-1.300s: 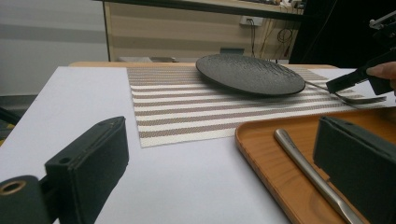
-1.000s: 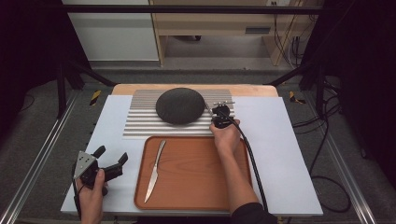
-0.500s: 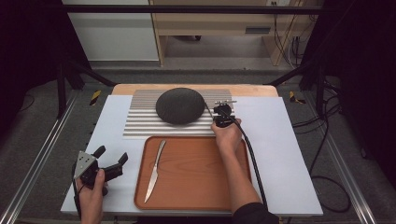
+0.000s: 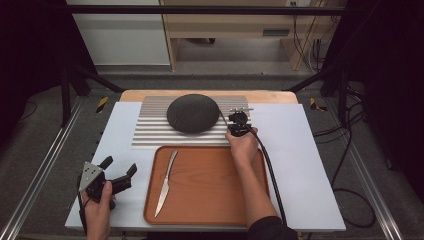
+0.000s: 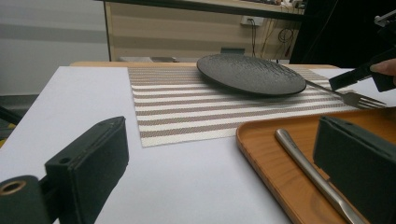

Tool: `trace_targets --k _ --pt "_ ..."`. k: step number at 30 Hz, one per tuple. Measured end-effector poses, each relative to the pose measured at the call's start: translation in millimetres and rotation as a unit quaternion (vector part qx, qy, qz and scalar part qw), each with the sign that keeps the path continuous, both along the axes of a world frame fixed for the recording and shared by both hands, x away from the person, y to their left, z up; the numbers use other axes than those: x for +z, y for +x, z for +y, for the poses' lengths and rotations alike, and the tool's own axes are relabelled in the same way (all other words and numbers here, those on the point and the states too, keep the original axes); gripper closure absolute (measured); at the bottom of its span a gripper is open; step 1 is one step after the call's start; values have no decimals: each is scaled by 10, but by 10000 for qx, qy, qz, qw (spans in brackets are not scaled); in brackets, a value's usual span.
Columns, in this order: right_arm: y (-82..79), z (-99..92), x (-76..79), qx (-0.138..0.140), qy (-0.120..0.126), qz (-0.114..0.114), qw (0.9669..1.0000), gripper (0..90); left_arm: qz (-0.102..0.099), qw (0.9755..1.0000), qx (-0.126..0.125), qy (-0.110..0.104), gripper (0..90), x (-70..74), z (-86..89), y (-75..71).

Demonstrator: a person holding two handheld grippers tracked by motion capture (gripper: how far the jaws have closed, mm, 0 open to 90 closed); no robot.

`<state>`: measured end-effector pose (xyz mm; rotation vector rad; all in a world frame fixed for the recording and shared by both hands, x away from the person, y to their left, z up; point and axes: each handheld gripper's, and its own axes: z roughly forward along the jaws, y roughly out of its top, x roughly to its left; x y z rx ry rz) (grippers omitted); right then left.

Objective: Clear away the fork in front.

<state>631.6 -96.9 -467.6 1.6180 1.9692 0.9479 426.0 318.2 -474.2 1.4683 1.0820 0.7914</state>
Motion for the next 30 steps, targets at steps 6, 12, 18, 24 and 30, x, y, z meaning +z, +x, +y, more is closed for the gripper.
trace_targets --k 6,12,18,24,30 --pt "8 2 -23 5 4 43 10000 866 4 10000 -6 6 35 0 -1 -1" --pt "19 20 -69 19 -45 116 9999 862 8 10000 -6 4 35 -2 -1 0" --pt "18 41 -89 -3 -114 130 9999 860 6 10000 -19 14 35 -3 -10 1" --pt "18 42 -78 -40 -201 151 9997 873 2 10000 -16 16 35 -1 -9 0" --pt "-10 22 -42 8 -283 63 9996 875 4 10000 -6 14 36 -1 -1 1"
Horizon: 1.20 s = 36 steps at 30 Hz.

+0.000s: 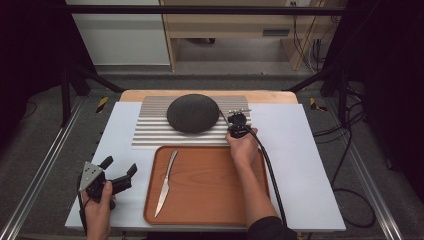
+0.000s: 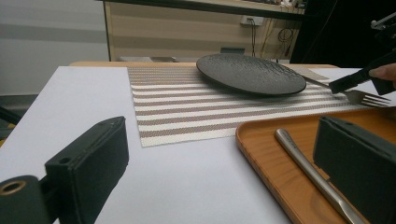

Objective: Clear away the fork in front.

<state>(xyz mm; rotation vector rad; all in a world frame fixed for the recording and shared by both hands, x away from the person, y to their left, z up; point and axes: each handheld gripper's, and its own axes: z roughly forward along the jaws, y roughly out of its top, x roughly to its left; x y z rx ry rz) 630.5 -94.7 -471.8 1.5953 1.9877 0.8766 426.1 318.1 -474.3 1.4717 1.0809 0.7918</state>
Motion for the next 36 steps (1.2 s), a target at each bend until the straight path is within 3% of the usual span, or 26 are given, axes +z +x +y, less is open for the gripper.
trace_targets --k 10,19,27,36 --pt "-102 -118 236 -4 33 -304 9995 875 0 10000 11 -1 35 5 1 -3" --pt "-503 -190 457 315 210 -793 9961 874 -40 9999 -105 25 36 93 -62 -44" --pt "-1006 -190 545 736 330 -1206 9894 874 -91 9991 -402 80 36 293 -262 -145" --pt "-1528 -106 496 1160 526 -1612 9787 874 42 9969 -769 141 35 505 -694 -154"
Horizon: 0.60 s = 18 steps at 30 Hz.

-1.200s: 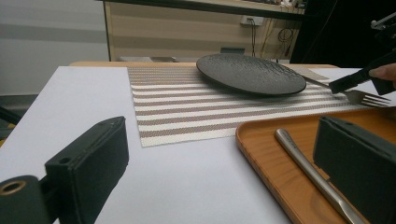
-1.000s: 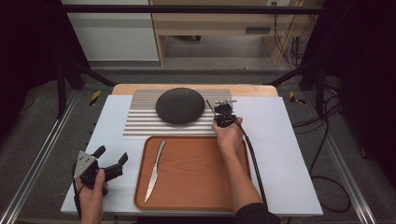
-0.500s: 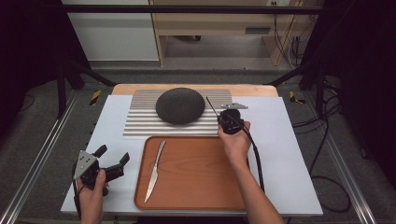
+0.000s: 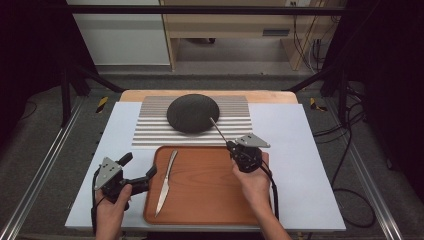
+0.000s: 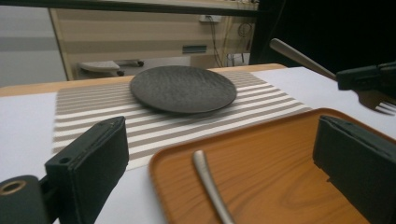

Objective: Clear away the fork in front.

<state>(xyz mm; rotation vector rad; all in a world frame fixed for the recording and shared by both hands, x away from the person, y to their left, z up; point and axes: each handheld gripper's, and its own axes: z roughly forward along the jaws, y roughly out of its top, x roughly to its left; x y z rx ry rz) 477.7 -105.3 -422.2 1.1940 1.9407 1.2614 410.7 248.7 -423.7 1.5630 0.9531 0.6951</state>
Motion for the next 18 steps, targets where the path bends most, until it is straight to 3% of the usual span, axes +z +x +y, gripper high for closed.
trace_targets --k 3,11,18 --pt "-103 31 -25 96 66 -100 9999 874 82 9998 -192 -75 35 83 -147 49" --pt "-285 81 -46 243 193 -371 9988 874 200 9983 -540 25 46 338 -479 156" --pt "-365 138 -124 392 192 -428 9981 873 241 9973 -685 116 46 388 -690 175"
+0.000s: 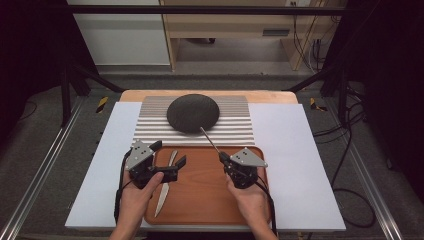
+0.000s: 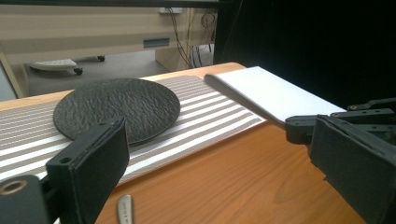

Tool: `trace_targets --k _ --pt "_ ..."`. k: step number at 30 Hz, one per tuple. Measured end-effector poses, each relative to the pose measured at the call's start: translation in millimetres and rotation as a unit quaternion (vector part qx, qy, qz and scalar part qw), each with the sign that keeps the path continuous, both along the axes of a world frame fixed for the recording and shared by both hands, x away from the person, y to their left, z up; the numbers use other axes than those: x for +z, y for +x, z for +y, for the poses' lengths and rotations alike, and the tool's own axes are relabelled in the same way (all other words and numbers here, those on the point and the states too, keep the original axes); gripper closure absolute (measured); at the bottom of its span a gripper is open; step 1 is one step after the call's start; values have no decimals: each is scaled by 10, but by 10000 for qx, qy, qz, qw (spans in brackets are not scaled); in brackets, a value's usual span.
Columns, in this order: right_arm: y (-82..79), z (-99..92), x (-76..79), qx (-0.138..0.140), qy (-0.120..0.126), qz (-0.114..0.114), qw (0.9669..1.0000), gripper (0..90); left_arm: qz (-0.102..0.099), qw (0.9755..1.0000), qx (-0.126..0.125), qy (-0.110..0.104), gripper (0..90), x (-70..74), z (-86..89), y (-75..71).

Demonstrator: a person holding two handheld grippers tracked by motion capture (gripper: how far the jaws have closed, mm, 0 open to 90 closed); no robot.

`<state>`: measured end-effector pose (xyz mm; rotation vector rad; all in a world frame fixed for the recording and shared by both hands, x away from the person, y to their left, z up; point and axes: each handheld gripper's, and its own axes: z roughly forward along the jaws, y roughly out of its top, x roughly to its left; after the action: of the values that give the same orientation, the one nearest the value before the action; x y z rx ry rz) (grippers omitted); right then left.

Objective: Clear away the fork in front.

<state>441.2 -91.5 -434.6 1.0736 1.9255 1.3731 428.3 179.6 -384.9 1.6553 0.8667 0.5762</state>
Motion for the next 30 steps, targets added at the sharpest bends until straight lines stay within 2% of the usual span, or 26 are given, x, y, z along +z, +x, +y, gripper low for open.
trace_targets --k 8,15,20,30 --pt "-20 20 -52 34 22 -50 10000 873 145 9999 -24 -55 49 -43 -88 56" --pt "-44 58 -100 78 25 -103 9999 873 323 9992 -33 -240 59 -76 -123 122" --pt "-58 101 -106 122 10 -157 9998 873 374 9986 -17 -361 71 -69 -126 153" --pt "-96 201 -123 177 -64 -180 9997 873 403 9984 46 -398 110 -78 -140 162"
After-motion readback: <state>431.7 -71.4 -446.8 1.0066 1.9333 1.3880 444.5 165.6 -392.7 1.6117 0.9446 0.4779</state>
